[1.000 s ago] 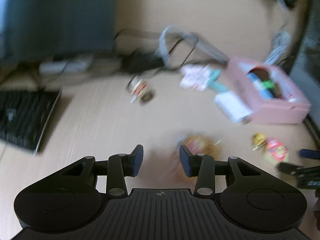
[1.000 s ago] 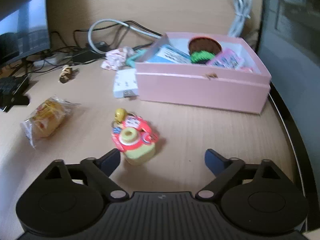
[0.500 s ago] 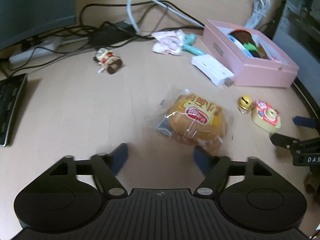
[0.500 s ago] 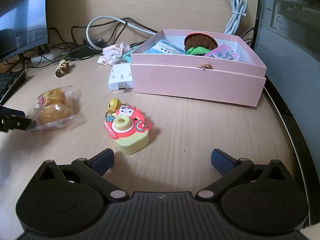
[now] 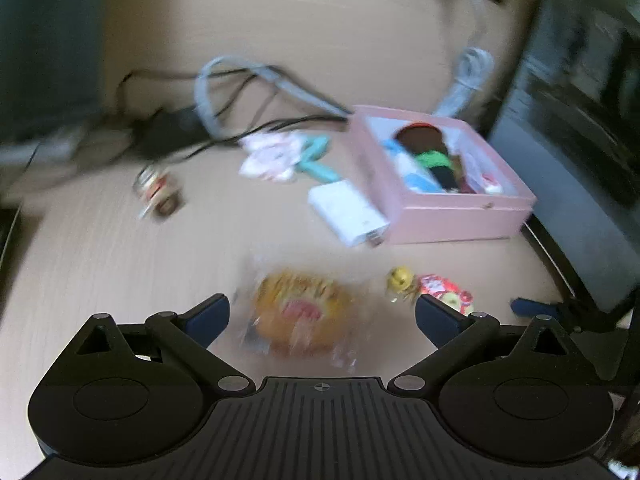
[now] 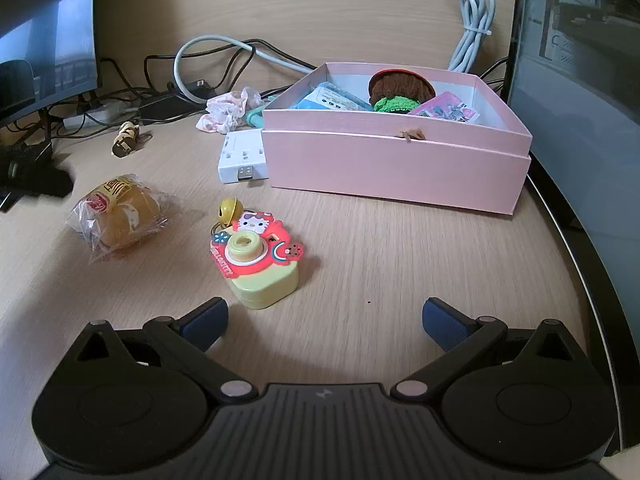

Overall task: Organize objects
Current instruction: 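Lower the bread bun onto the desk and open the left gripper, then grasp the bread bun with the left gripper while the right grasps the Hello Kitty toy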

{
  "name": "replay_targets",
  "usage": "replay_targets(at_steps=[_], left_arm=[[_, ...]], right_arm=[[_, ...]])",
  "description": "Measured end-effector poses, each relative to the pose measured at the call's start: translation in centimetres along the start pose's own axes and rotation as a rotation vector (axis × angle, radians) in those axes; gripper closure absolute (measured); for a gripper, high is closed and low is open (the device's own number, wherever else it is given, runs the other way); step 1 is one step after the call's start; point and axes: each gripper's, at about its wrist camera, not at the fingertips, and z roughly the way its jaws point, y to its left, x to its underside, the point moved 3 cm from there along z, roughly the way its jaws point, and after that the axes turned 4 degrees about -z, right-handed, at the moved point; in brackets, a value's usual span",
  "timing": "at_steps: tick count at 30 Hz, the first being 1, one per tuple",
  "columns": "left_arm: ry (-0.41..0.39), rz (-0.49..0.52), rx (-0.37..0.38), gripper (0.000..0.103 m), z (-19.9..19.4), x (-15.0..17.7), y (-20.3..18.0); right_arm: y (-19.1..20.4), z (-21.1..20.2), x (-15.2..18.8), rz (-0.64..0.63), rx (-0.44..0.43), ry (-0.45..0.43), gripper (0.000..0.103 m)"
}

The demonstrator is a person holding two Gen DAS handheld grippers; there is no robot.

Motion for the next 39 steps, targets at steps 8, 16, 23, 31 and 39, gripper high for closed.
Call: replay_targets(at_steps=[8, 16, 23, 31, 39], left_arm=[[0.204, 0.219, 0.032, 0.001, 4.9, 0.5, -0.4], [0.127, 0.245, 0.193, 0.001, 0.3, 0.9, -2.6], [0.153, 0.272, 0.082, 0.001, 5.1, 0.1, -2.8], [0.165, 0.237, 0.106, 0.035, 6.3, 1.9, -1.6], [0.122, 0.001, 0.002, 0.042, 1.8, 2.2, 1.8]], right_arm=[[0.0, -0.1, 0.0, 0.002, -0.004, -0.003, 0.000], [-0.2, -0.3, 0.1, 0.020, -0.020, -0.013, 0.000], [-0.3, -0.3, 0.1, 0.020, -0.021, -0.014, 0.000], [0.5, -1.3, -0.2, 0.006, -0.052, -0.033, 0.000], [4.1, 1.0, -2.3, -0.066, 0.000, -0.020, 0.009]])
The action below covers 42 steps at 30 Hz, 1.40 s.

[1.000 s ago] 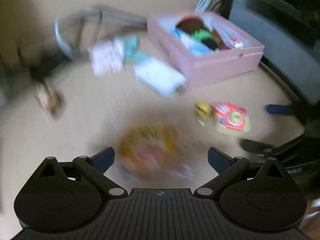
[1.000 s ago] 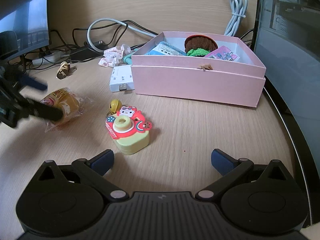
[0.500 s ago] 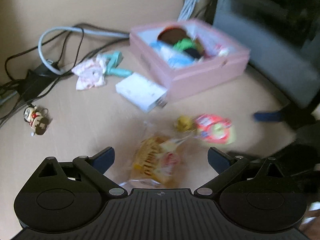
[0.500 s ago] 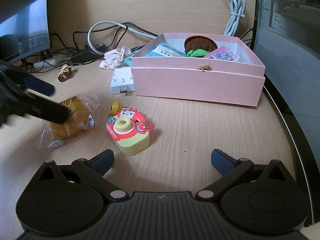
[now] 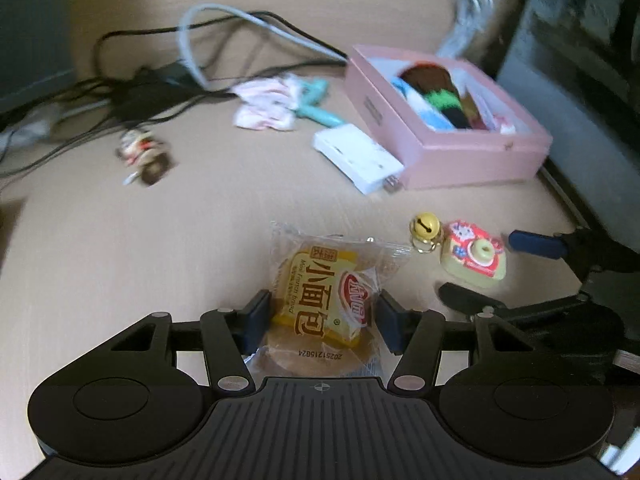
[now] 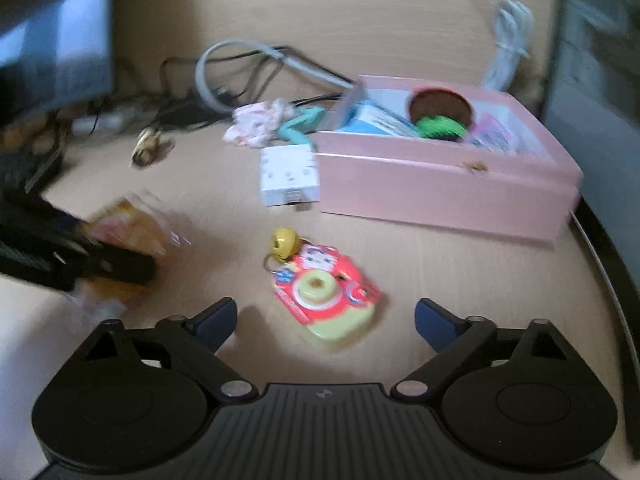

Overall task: Organize objects
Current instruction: 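Grasp the bread bun with the left gripper while the right grasps the Hello Kitty toy, then drop the bun into the pink box with the left gripper while the right drops the toy in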

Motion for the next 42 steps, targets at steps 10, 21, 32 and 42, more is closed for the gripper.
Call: replay_targets(at_steps=[10, 21, 32, 42], left_arm=[[0.029, -0.162, -0.001, 0.043, -2.5, 2.1, 2.4], [0.031, -0.145, 0.006, 0.043, -3.5, 3.2, 1.6], [-0.174, -0.048, 0.168, 0.043, -4.3, -6.7, -7.2], [-0.281, 0.021, 0.198, 0.041, 5.7, -16.5, -14.8]], right_arm=[[-3.8, -1.7, -0.2, -0.010, 0.075, 0.014, 0.010], [-2.3, -1.5, -2.8, 0.028, -0.031, 0.026, 0.048], [-5.6, -15.2, -3.4, 0.009, 0.013, -0.211, 0.048], [-8.2, -16.2, -2.0, 0.100, 0.097, -0.230, 0.048]])
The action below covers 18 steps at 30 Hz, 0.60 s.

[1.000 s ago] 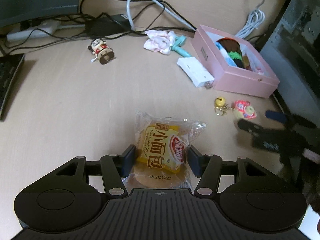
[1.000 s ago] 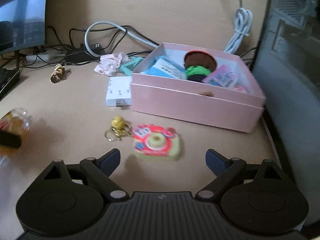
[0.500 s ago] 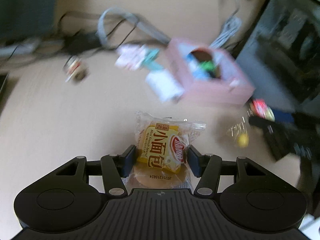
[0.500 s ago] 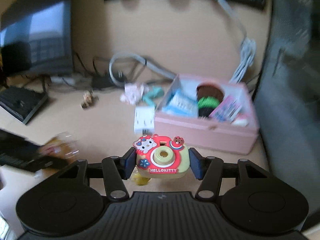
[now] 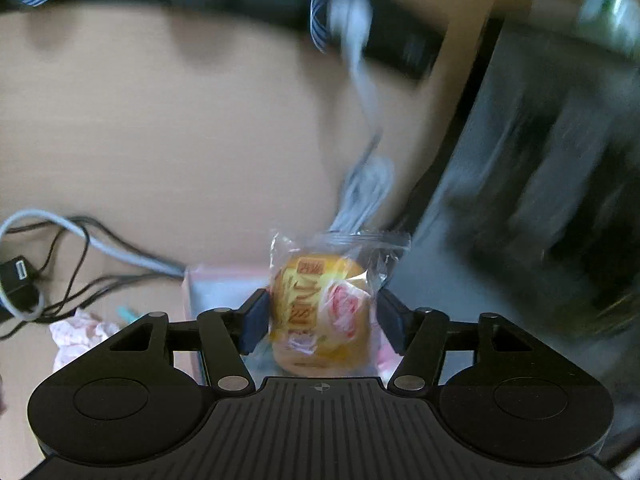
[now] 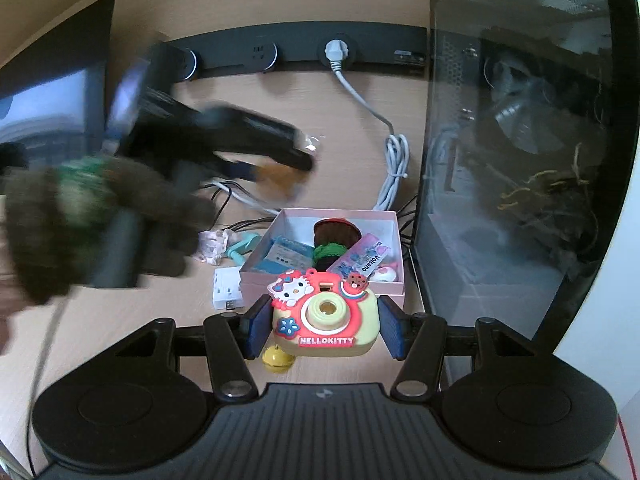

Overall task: Organize objects
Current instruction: 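Drop the bun into the pink box with the left gripper while the right drops the toy in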

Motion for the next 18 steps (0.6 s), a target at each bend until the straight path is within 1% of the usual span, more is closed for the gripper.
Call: replay_targets(at_steps=[1, 2, 4, 6, 8, 11, 12, 14, 17, 18], left_arm=[[0.034, -0.002, -0.015, 0.042, 1.4, 0.4, 0.1], [0.050, -0.015, -0.013, 0.041, 2.2, 0.8, 0.4], [0.049, -0.026, -0.023, 0.041, 2.6, 1.4, 0.9], [0.011, -0.081, -0.014, 0.041, 1.5, 1.7, 2.1], [-0.009, -0.143, 0.018, 0.041, -0.4, 2.2, 3.6], [-0.003, -0.182, 0.046, 0.041, -3.8, 4.0, 5.9], [0.010, -0.190, 0.047, 0.041, -4.7, 4.7, 6.8], [0.038, -0.213, 0.037, 0.041, -6.8, 6.2, 8.6], [0.075, -0.273, 0.003, 0.041, -10.0, 8.6, 11.3], [0.083, -0.297, 0.005, 0.041, -10.8, 9.2, 12.2]], right_arm=[[0.1, 0.2, 0.1, 0.000, 0.005, 0.001, 0.048], [0.2, 0.3, 0.3, -0.001, 0.010, 0.002, 0.048], [0.2, 0.6, 0.7, 0.004, 0.018, 0.009, 0.048], [0.1, 0.5, 1.0, 0.022, 0.021, 0.027, 0.048], [-0.2, 1.1, 1.3, 0.034, 0.022, 0.047, 0.048], [-0.8, 2.1, 1.0, 0.054, 0.008, 0.064, 0.048], [-1.1, 2.5, 0.4, 0.069, -0.006, 0.062, 0.048], [-1.2, 3.3, -1.8, 0.082, -0.025, 0.034, 0.048], [-1.3, 5.5, -6.8, 0.105, -0.015, -0.031, 0.048], [-1.3, 6.6, -8.7, 0.116, -0.009, -0.047, 0.048]])
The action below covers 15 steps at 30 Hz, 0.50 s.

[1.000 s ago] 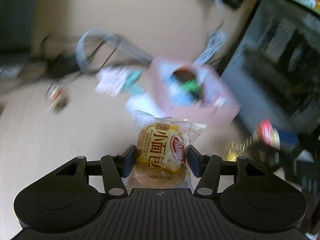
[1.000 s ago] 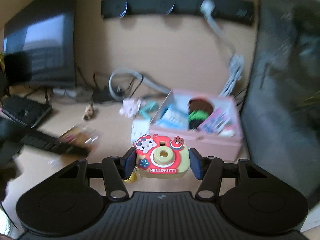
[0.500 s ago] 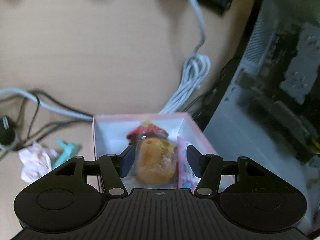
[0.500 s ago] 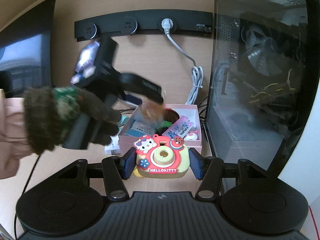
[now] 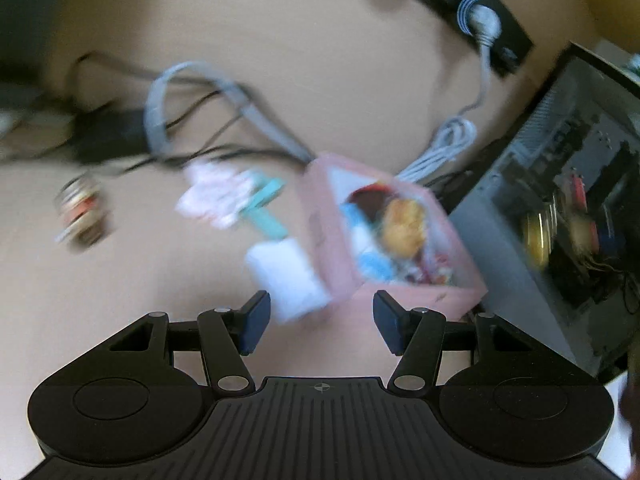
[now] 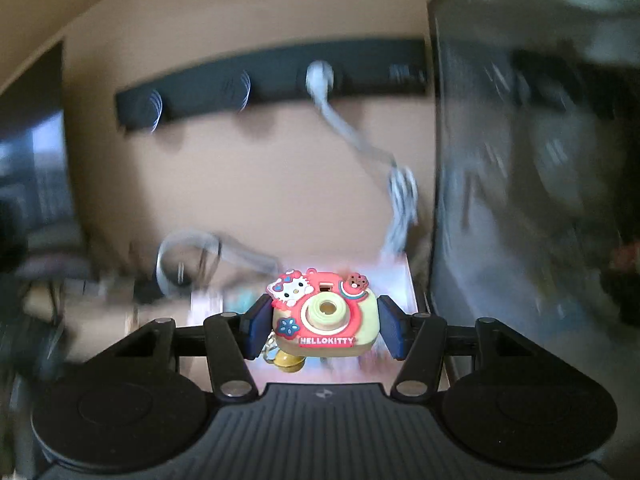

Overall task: Organize objects
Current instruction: 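Drop the bun into the pink box with the left gripper while the right drops the toy in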

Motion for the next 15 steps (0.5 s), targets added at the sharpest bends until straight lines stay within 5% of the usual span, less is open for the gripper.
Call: replay_targets(at_steps=[3, 7, 11, 15], left_arm=[[0.006, -0.034, 0.001, 0.042, -2.1, 1.1, 3.0], [0.041, -0.113, -0.062, 0.042, -2.6, 2.4, 7.0], [0.066, -0.151, -0.079, 0.042, -2.8, 2.4, 9.5], [0.055, -0.064, -0.054, 0.042, -1.2, -1.1, 9.3]], right_arm=[[0.8, 4.7, -5.0, 0.037, 0.009, -0.028, 0.048], [0.2, 12.3, -7.6, 0.159, 0.018, 0.062, 0.036], [-0.2, 13.7, -5.6, 0.209, 0.037, 0.073, 0.027], [2.0, 14.0, -0.6, 0.134, 0.042, 0.154, 0.027]])
